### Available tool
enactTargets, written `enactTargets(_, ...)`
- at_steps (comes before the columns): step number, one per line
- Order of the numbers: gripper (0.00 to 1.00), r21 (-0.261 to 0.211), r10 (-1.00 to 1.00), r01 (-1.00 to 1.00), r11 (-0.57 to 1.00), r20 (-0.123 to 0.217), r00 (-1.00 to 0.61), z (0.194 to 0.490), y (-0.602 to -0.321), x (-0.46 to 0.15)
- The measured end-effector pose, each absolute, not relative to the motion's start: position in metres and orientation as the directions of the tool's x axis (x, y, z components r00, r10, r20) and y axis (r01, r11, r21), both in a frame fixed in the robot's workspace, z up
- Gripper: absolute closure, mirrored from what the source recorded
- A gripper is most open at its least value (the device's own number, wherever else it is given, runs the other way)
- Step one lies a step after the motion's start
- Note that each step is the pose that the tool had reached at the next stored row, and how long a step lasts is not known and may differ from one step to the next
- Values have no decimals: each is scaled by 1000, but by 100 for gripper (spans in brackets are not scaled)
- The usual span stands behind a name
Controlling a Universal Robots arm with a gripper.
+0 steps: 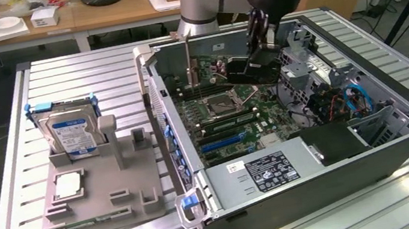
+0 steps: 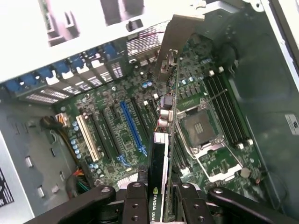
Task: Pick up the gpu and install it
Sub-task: 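Insert the gpu into the slot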
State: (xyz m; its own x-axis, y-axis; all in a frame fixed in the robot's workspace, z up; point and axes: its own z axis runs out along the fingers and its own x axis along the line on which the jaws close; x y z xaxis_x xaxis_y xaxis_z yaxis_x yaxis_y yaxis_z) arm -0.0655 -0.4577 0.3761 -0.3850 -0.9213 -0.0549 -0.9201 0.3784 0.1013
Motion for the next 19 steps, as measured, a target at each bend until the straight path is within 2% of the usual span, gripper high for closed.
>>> enactTargets(19,72,101,-989,-986,130,-55,-136,371,-458,-57)
